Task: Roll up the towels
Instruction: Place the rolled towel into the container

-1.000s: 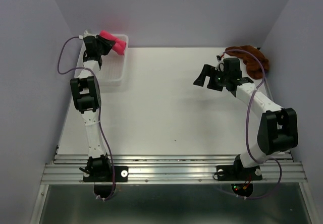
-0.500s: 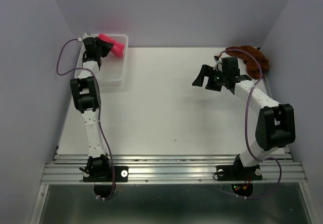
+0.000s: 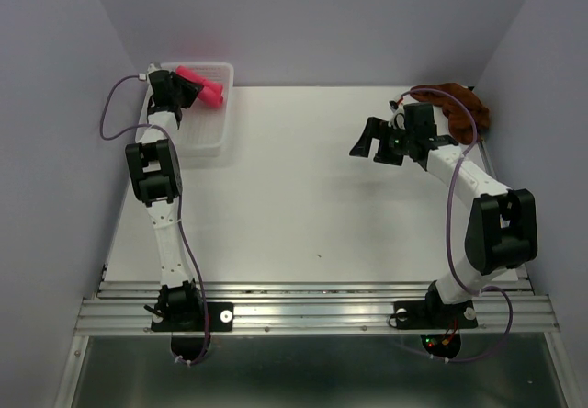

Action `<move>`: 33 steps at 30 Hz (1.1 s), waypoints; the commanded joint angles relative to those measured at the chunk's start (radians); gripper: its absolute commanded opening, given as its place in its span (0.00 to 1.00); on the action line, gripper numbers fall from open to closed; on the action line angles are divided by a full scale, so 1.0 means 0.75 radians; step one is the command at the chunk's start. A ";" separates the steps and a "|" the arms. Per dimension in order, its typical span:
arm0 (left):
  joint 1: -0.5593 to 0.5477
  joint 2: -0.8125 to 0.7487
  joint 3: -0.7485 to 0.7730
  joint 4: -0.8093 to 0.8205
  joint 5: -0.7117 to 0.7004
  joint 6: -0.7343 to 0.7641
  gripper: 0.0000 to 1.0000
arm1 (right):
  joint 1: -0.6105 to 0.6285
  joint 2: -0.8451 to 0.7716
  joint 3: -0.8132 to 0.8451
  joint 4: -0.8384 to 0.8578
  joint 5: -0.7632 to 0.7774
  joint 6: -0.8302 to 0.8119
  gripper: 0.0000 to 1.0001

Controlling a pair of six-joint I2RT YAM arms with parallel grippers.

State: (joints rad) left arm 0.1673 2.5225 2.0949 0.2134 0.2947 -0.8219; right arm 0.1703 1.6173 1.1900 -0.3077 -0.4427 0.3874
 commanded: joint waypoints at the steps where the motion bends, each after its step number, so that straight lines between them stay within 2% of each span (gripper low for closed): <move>1: 0.012 -0.052 -0.014 -0.002 -0.035 0.024 0.14 | -0.002 0.006 0.080 0.005 -0.025 -0.022 1.00; 7: 0.012 -0.044 -0.024 -0.078 -0.051 0.024 0.24 | -0.002 0.006 0.078 0.003 -0.019 -0.015 1.00; 9: 0.012 -0.036 -0.024 -0.107 -0.055 0.004 0.34 | -0.002 0.008 0.076 0.003 -0.017 -0.011 1.00; 10: 0.012 -0.034 -0.024 -0.117 -0.057 -0.004 0.34 | -0.002 0.008 0.076 0.001 -0.017 -0.011 1.00; 13: 0.012 -0.029 -0.024 -0.139 -0.057 -0.027 0.49 | -0.002 0.008 0.076 0.003 -0.017 -0.011 1.00; 17: 0.012 -0.040 -0.020 -0.162 -0.064 -0.041 0.57 | -0.002 0.014 0.072 0.003 -0.015 -0.020 1.00; 19: 0.012 -0.046 -0.016 -0.182 -0.080 -0.052 0.70 | -0.002 0.016 0.068 0.003 -0.017 -0.017 1.00; 29: 0.012 -0.103 -0.044 -0.209 -0.074 -0.088 0.73 | -0.002 0.024 0.066 0.003 -0.034 -0.022 1.00; 33: 0.012 -0.142 -0.057 -0.242 -0.066 -0.086 0.82 | -0.002 0.018 0.064 0.003 -0.034 -0.030 1.00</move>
State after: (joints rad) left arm 0.1707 2.5198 2.0674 0.0547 0.2455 -0.8845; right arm 0.1703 1.6302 1.2034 -0.3103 -0.4522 0.3828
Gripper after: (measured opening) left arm 0.800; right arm 0.998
